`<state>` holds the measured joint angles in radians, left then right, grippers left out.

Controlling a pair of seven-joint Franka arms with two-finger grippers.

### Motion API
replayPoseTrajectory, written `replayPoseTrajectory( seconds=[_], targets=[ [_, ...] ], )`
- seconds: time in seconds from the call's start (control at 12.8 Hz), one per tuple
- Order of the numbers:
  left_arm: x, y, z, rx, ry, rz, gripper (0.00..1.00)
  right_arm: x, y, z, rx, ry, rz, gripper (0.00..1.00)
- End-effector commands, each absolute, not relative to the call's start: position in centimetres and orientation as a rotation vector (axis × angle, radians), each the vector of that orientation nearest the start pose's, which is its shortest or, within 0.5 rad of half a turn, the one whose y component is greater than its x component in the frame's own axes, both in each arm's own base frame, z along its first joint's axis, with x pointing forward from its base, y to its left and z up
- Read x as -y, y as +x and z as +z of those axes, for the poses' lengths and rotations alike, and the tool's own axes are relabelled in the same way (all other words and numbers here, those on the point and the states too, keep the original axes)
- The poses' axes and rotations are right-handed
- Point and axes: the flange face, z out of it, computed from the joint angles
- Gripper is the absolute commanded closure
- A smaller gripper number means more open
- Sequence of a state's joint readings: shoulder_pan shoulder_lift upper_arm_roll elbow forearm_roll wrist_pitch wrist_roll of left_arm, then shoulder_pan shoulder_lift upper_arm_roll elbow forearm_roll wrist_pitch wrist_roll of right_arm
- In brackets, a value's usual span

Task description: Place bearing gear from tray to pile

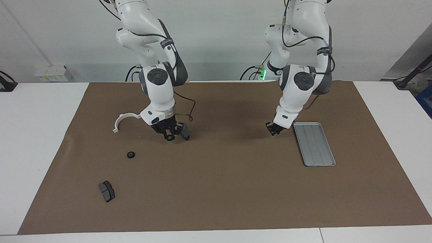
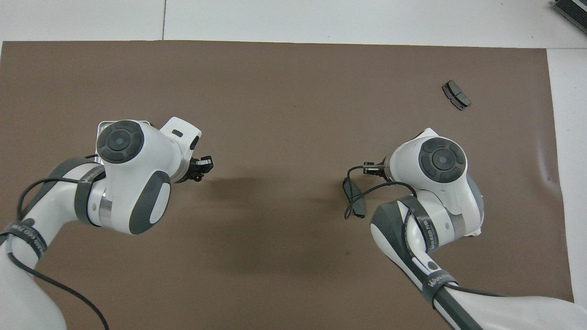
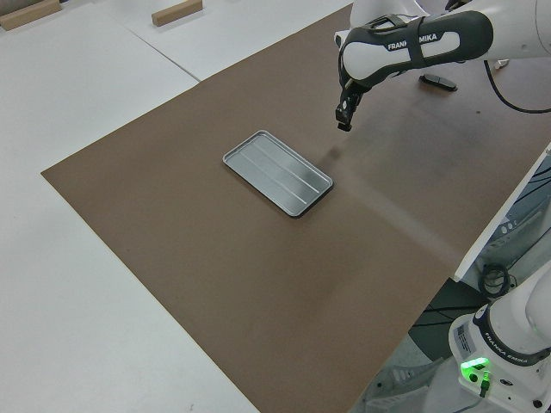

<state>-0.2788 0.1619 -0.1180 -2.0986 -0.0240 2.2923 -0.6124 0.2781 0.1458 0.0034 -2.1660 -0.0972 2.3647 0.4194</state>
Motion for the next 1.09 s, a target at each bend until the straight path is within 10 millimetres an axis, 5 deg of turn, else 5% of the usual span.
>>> replayPoseTrajectory(
  seconds=[0.0,0.16,0.31,0.47,0.55,0.7,0.86,1.01],
  targets=[
    [27.9,52.3,33.4,0.489,-3.186,-0.082,0.93,-12.0,52.0,32.7,-0.062,-3.158,-0.086,1.0],
    [32.8,52.3,32.8,0.522,-3.203,-0.082,0.92,-9.3,50.8,31.6,0.024,-3.152,-0.028,0.97],
    [35.2,51.7,33.0,0.488,-3.239,-0.119,0.81,-8.4,49.7,30.9,0.045,-3.151,0.007,0.97],
    [36.9,50.4,33.1,0.45,-3.261,-0.123,0.35,-8.2,49.1,30.6,0.127,-3.151,0.036,0.84],
    [36.8,50.3,33.0,0.442,-3.257,-0.115,0.06,-8.0,49.0,30.6,0.139,-3.151,0.049,0.73],
    [36.5,50.7,33.2,0.443,-3.256,-0.117,0.0,-7.8,49.9,31.5,0.126,-3.154,0.07,0.0],
    [34.1,52.2,34.7,0.501,-3.241,-0.128,0.0,-9.2,51.7,34.2,0.111,-3.151,0.02,0.0],
    [29.4,54.3,38.4,0.53,-3.222,-0.135,0.0,-11.3,53.0,36.1,0.064,-3.15,0.0,0.0]
  ],
)
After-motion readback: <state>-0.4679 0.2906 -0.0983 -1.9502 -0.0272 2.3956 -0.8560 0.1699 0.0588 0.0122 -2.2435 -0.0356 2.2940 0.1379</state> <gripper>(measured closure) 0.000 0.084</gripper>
